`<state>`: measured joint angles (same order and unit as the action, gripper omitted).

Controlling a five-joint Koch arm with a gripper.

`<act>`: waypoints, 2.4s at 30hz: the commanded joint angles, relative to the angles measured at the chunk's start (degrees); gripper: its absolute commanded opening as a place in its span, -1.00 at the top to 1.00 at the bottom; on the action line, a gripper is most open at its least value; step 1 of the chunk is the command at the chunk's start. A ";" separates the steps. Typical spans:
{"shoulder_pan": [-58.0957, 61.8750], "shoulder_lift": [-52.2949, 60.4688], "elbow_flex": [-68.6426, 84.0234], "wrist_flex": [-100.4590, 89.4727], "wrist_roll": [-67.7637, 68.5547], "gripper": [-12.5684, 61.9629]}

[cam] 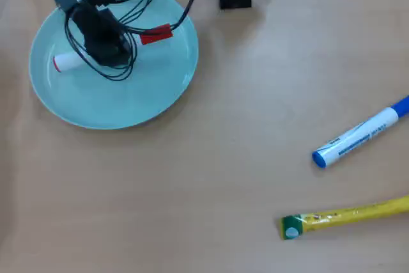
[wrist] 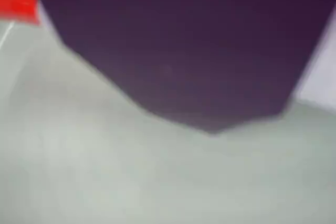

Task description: Pick up the red pen.

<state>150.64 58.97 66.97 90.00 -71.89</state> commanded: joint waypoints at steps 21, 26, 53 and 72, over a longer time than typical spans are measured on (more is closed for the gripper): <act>-4.22 25.93 -12.66 4.75 1.05 0.84; -4.31 28.56 -13.10 4.92 1.05 0.84; -9.40 33.13 -14.59 6.68 2.55 0.84; -10.63 33.31 -11.95 6.59 2.55 0.84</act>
<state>140.01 89.12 57.04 95.98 -70.49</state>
